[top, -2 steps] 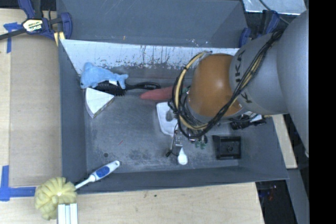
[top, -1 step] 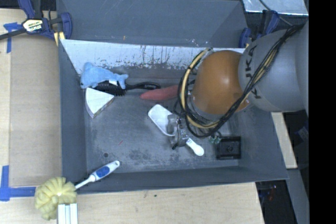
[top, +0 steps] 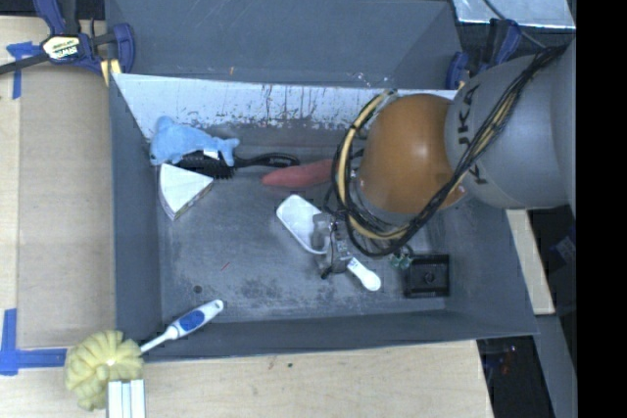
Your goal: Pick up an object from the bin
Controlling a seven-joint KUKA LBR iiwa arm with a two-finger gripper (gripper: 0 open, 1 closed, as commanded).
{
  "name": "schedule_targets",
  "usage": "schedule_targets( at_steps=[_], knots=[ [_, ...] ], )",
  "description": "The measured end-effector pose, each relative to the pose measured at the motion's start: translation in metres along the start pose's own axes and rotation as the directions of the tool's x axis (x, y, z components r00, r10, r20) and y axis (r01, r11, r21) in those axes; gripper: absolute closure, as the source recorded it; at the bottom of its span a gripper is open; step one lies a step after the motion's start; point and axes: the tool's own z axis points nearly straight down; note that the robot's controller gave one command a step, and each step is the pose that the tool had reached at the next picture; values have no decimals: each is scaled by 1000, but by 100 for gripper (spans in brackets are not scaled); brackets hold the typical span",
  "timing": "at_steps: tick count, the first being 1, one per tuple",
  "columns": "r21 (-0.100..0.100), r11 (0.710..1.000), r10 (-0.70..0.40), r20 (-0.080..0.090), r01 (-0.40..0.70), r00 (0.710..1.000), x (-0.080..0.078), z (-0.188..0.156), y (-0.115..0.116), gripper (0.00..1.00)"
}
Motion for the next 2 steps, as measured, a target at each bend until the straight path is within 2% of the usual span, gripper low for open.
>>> schedule_targets(
  at_steps=[1,2],
  knots=[
    [-1,1000,-31,-4,31,1000,2,-103,-10,100],
    [-2,999,-32,-6,32,999,-1,-151,-9,100]
  ],
)
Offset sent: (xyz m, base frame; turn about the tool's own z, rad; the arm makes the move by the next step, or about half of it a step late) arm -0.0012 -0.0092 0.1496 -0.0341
